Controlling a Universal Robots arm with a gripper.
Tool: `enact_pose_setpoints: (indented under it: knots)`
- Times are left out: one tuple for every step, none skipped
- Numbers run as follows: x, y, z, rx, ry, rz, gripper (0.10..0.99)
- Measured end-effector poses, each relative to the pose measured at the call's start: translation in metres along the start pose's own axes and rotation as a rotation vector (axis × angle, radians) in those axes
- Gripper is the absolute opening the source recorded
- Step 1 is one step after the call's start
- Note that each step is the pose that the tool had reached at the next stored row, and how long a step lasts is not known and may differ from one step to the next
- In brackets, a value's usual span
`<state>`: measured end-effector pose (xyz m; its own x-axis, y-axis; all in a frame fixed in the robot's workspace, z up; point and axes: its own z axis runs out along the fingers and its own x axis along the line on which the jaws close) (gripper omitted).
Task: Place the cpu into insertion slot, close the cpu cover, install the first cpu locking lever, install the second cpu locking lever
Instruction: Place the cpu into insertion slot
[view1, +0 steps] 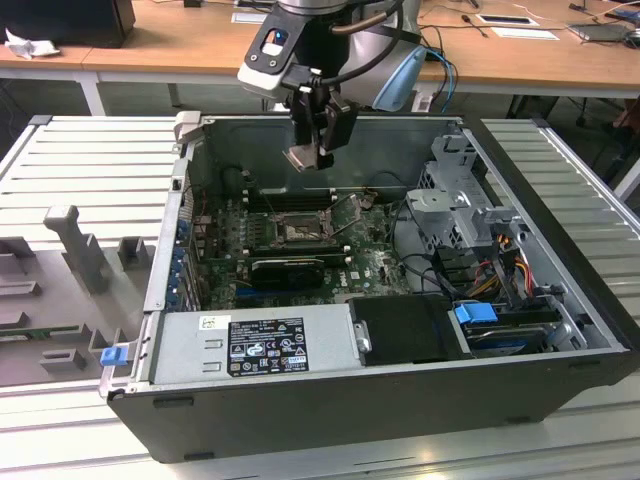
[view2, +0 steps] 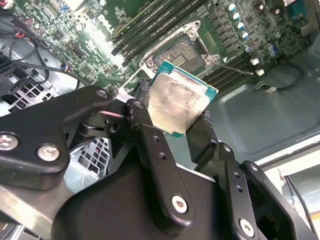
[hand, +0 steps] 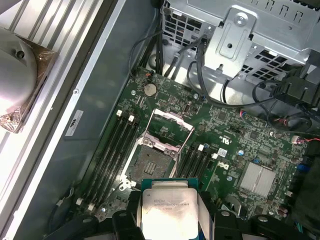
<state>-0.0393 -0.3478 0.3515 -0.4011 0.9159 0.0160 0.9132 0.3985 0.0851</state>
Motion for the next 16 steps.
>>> enact_pose_setpoints:
  knots:
    - [0.0,-0.0001,0.0004,0.0,0.0001,0.0,0.537]
    - [0.0,-0.0001,0.001,0.0,0.0001,0.0,0.537]
    - [-0.0001,-0.0002,0.0016,0.0,0.0001,0.0,0.537]
    - [-0.0001,-0.0002,0.0022,0.0,0.0001,0.0,0.537]
    - [-0.0001,-0.0002,0.0026,0.0,0.0,0.0,0.537]
    - [-0.0001,-0.0003,0.0027,0.0,-0.0003,0.002,0.537]
    - [-0.0001,-0.0003,0.0028,0.0,-0.001,0.01,0.537]
    - [-0.0001,-0.0003,0.0032,-0.001,-0.0025,0.03,0.537]
    - [-0.0001,-0.0003,0.0035,-0.001,-0.0042,0.05,0.537]
    - [-0.0001,-0.0004,0.0037,-0.001,-0.0055,0.065,0.537]
    - [-0.0001,-0.0004,0.0039,-0.001,-0.0068,0.08,0.537]
    - [-0.0001,-0.0004,0.0042,-0.002,-0.0086,0.102,0.537]
    - [-0.0001,-0.0005,0.0048,-0.002,-0.0111,0.13,0.537]
    - [-0.0001,-0.0005,0.0053,-0.002,-0.0126,0.148,0.537]
    - [-0.0001,-0.0005,0.0059,-0.003,-0.0139,0.162,0.537]
    - [-0.0001,-0.0006,0.0072,-0.003,-0.0153,0.18,0.537]
